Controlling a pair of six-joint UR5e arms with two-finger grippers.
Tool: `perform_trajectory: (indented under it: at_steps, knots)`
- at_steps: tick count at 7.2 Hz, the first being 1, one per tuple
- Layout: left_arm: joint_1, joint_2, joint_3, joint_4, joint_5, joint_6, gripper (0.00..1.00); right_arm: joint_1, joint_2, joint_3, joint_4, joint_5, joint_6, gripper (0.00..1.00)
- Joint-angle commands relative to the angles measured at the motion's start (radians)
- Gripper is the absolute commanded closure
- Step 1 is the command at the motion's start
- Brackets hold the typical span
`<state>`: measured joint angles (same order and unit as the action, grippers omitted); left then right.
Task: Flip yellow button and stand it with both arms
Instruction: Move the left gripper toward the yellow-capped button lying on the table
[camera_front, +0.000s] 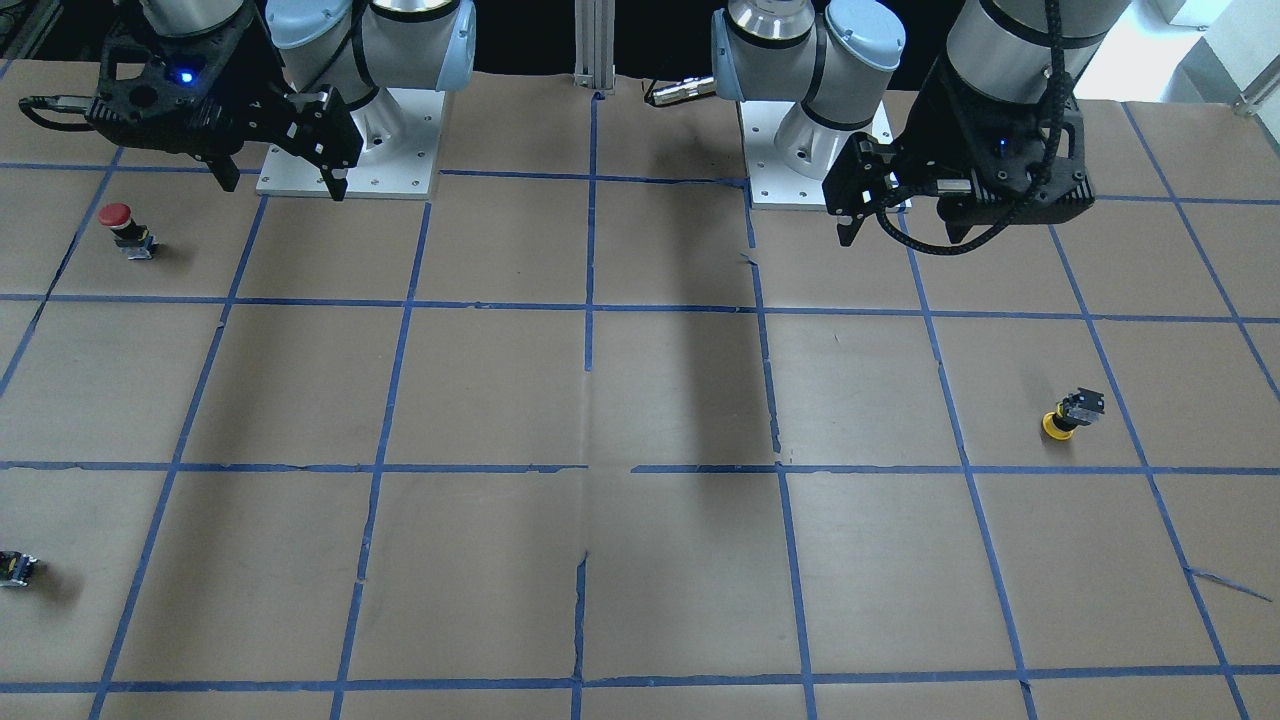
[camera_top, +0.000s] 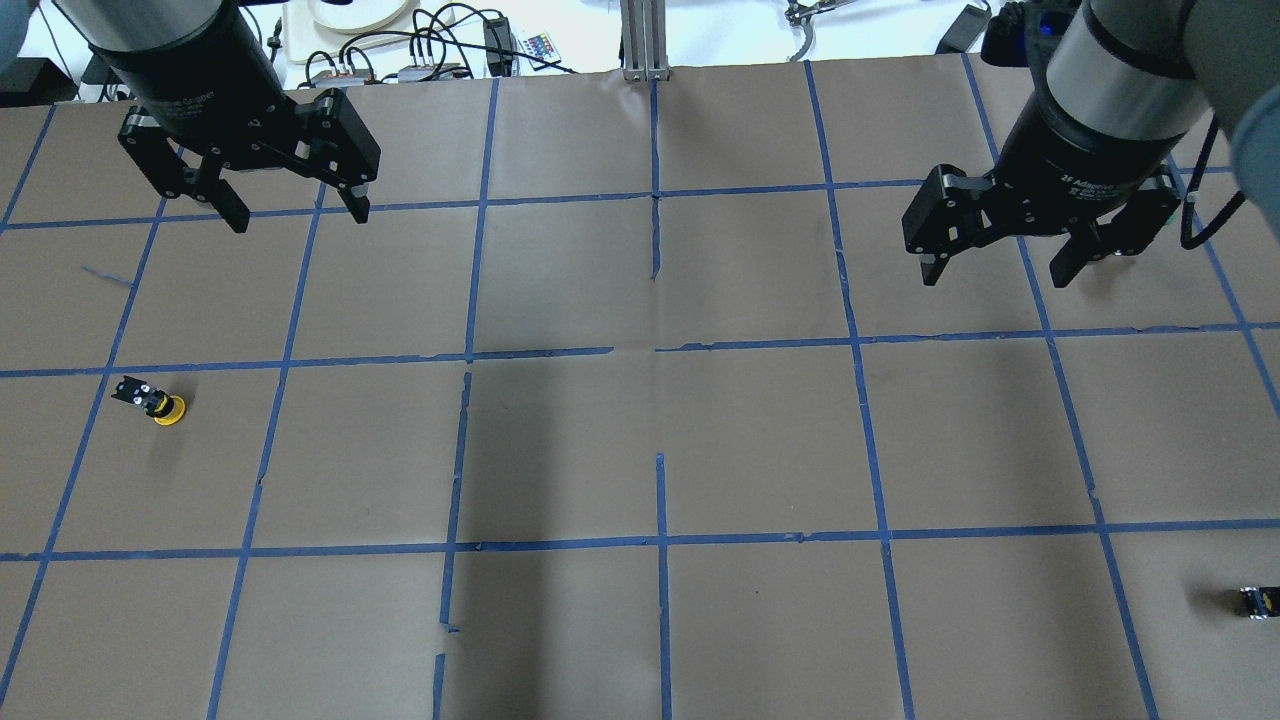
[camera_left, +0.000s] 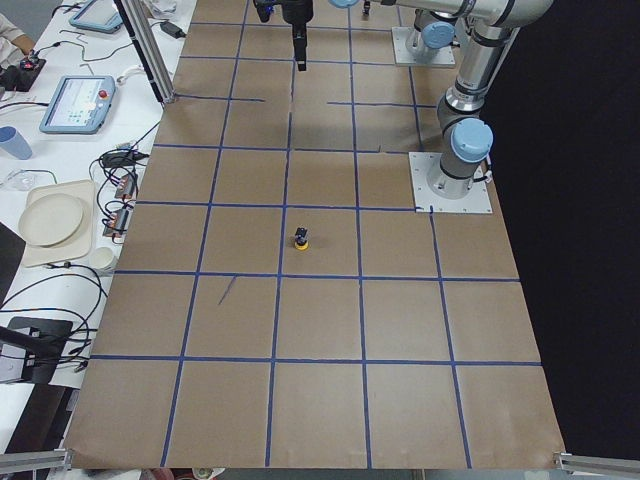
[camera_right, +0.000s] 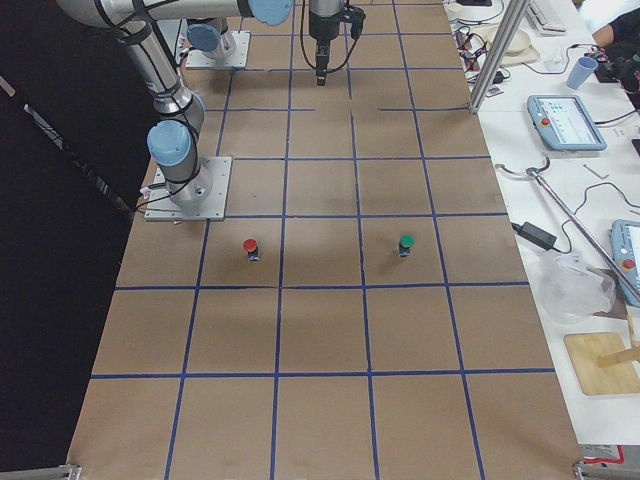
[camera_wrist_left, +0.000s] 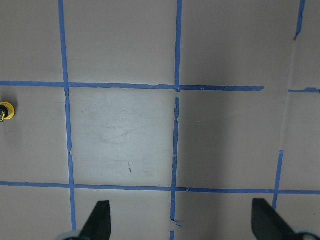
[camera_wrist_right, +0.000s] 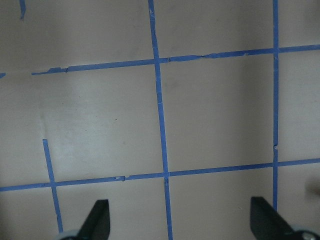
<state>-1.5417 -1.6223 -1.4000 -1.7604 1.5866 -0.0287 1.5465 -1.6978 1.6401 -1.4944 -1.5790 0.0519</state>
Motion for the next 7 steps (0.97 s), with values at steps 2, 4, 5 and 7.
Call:
perform_trajectory:
  at_steps: [2, 4, 5, 7]
  knots:
    - [0.159, -0.010, -0.100, 0.028, 0.009, 0.135, 0.01, 0.000, 0.001, 0.003, -0.003, -0.001, 0.000, 0.00]
    - [0.212, -0.024, -0.198, 0.239, 0.018, 0.304, 0.01, 0.000, 0.001, 0.003, -0.003, -0.004, -0.001, 0.00]
    - [0.288, -0.048, -0.220, 0.248, 0.018, 0.390, 0.01, 0.001, 0.000, 0.004, 0.000, -0.007, -0.001, 0.00]
    - [0.424, -0.120, -0.231, 0.287, 0.015, 0.628, 0.01, 0.001, -0.002, 0.009, 0.000, -0.010, -0.003, 0.00]
